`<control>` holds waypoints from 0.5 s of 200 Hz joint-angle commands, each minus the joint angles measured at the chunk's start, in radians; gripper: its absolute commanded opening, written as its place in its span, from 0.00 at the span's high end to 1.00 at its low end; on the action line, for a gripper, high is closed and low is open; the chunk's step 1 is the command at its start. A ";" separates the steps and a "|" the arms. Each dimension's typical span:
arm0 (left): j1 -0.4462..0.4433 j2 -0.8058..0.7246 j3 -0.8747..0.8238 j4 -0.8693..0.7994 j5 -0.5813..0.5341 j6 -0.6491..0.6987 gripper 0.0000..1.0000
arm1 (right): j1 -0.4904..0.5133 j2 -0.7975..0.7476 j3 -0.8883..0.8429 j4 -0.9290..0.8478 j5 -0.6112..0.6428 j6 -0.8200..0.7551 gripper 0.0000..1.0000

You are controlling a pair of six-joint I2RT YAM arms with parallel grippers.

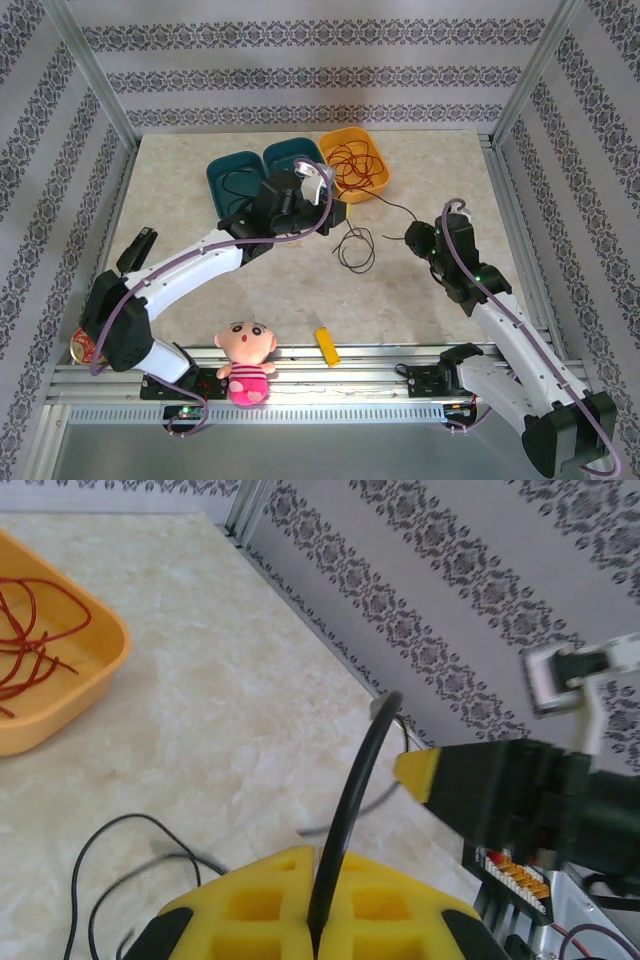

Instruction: Untangle the cables

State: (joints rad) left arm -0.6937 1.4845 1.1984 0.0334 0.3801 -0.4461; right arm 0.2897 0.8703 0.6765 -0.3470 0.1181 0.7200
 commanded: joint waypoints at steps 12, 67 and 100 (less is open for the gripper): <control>0.005 -0.043 0.030 -0.037 0.004 0.014 1.00 | -0.006 0.081 -0.034 0.040 -0.082 0.012 0.57; 0.045 -0.067 0.023 -0.066 -0.042 -0.007 1.00 | 0.041 0.174 -0.041 0.079 -0.078 0.001 0.55; 0.139 -0.128 -0.016 -0.072 -0.101 -0.028 1.00 | 0.045 0.144 -0.054 0.111 -0.106 -0.026 0.43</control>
State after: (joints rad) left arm -0.6281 1.4349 1.2003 -0.0246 0.3454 -0.4511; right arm 0.3298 1.0424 0.6392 -0.2821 0.0345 0.7223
